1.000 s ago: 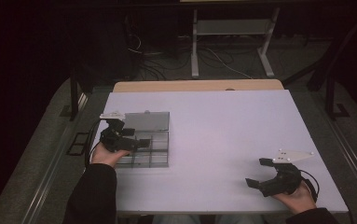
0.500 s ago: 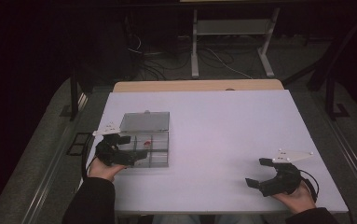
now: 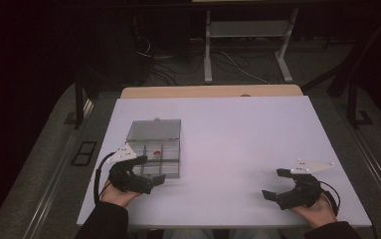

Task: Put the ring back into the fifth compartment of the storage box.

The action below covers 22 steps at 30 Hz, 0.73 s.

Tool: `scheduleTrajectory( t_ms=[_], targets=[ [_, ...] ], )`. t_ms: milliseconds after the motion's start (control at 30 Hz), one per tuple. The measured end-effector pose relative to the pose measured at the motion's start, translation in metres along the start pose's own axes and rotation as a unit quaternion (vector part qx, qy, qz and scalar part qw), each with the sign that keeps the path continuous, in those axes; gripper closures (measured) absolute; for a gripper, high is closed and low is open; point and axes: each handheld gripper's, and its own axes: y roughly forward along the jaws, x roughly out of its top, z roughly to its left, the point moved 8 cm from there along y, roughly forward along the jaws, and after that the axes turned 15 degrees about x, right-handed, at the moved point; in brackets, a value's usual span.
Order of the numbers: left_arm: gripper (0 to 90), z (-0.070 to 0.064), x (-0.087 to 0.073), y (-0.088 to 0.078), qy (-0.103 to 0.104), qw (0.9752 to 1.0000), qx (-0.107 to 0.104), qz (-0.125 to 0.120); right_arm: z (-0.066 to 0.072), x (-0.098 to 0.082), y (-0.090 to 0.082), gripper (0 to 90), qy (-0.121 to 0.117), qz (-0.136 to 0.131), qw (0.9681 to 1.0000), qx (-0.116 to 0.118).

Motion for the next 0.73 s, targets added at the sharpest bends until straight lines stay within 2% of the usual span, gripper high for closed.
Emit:
scheduleTrajectory(
  t_ms=[267,433,733],
  targets=[
    [0.0,-0.013,-0.011,0.003,0.012,0.9998,-0.016,-0.003,0.000,0.000,-0.001,0.3,-0.001,-0.001,1.0000,0.000],
    [0.0,-0.017,-0.020,0.007,0.018,0.9997,-0.016,0.001,0.000,0.000,0.000,0.3,0.000,0.000,1.0000,0.001],
    [0.0,-0.022,-0.024,0.011,0.032,0.9993,-0.018,0.000,0.000,0.000,0.000,0.3,0.000,0.000,1.0000,0.001]
  ],
)
